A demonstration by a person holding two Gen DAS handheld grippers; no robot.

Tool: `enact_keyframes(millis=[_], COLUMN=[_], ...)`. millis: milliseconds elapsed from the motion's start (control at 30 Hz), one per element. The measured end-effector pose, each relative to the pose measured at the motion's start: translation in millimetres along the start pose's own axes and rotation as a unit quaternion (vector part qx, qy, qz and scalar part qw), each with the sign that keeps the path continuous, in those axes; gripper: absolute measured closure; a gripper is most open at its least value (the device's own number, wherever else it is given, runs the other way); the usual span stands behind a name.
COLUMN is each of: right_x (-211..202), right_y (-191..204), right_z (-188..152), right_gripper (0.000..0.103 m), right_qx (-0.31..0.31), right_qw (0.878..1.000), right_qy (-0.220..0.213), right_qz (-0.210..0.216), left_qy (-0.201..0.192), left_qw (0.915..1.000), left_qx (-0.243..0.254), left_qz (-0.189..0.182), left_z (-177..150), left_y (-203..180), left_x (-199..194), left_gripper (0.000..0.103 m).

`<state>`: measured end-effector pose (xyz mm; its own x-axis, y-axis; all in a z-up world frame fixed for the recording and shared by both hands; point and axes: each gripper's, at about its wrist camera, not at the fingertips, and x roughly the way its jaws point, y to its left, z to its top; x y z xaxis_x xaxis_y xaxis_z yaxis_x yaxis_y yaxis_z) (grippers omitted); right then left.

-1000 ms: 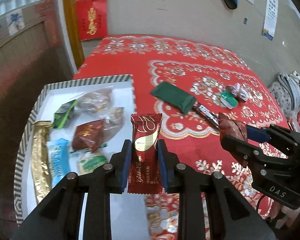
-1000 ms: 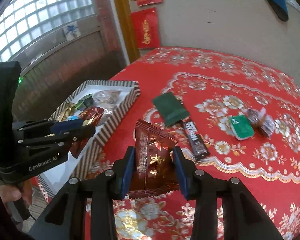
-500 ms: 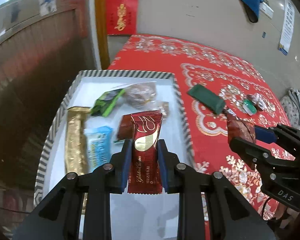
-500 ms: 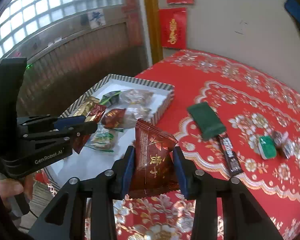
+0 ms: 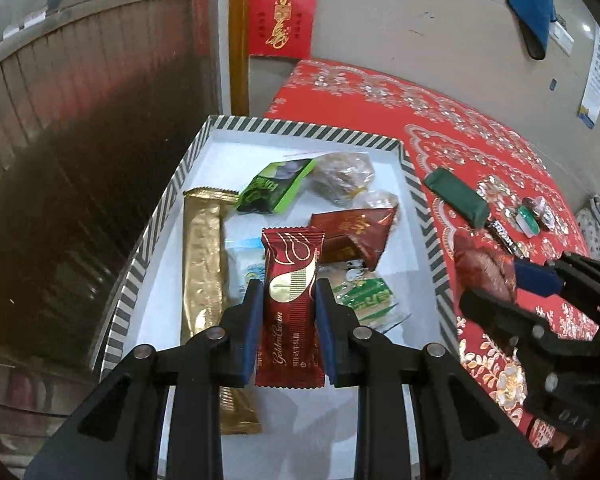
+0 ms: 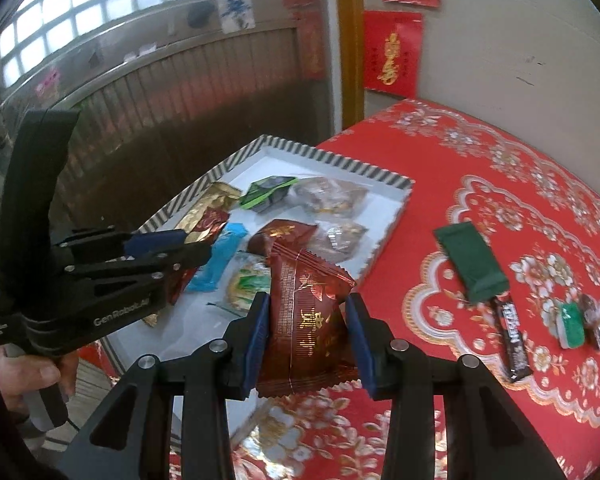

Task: Organize snacks
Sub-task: 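Carry the red chocolate bar and red-brown candy over the white box with both tools, then open both tools to drop the chocolate bar and candy into the box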

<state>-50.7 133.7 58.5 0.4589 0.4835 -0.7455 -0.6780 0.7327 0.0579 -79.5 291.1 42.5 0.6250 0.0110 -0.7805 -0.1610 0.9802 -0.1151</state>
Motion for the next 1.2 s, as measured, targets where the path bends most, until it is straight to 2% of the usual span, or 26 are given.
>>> enact_keyframes(millis=[467, 733, 900, 933, 1033, 1067, 1133, 1200], right_x=[31.6, 42.5, 45.8, 45.2, 38.9, 35.9, 26.6, 18.9], right_y=[41.7, 47.9, 45.8, 45.7, 42.9, 40.7, 33.5, 25.6], right_z=[-12.3, -18.1, -19.0, -19.5, -19.3, -18.6, -17.3, -16.9], right_gripper=[0.064, 0.062, 0.06, 0.059, 0.052, 0.051, 0.046, 0.038], right_qx=[-0.031, -0.034, -0.022, -0.022, -0.016, -0.011, 0.001, 0.013], right_qw=[0.998, 0.997, 0.995, 0.995, 0.996, 0.996, 0.996, 0.996], right_qy=[0.042, 0.056, 0.061, 0.06, 0.052, 0.049, 0.038, 0.028], right_qz=[0.041, 0.048, 0.07, 0.07, 0.075, 0.076, 0.08, 0.081], left_qy=[0.006, 0.012, 0.019, 0.02, 0.022, 0.017, 0.008, 0.004], left_qw=[0.9999, 0.9998, 0.9995, 0.9994, 0.9992, 0.9993, 0.9994, 0.9995], left_qx=[-0.01, -0.013, -0.025, -0.025, -0.033, -0.033, -0.028, -0.023], left_qz=[0.006, 0.008, 0.008, 0.01, 0.006, 0.009, 0.016, 0.021], left_z=[-1.3, -1.2, -0.3, 0.0, 0.3, 0.4, 1.3, 2.7], left_y=[11.8, 12.2, 14.4, 14.7, 16.0, 15.0, 11.2, 5.8], left_x=[11.7, 18.1, 21.5, 22.2, 22.2, 20.0, 16.1, 12.9], left_gripper=[0.08, 0.08, 0.076, 0.074, 0.044, 0.039, 0.038, 0.032])
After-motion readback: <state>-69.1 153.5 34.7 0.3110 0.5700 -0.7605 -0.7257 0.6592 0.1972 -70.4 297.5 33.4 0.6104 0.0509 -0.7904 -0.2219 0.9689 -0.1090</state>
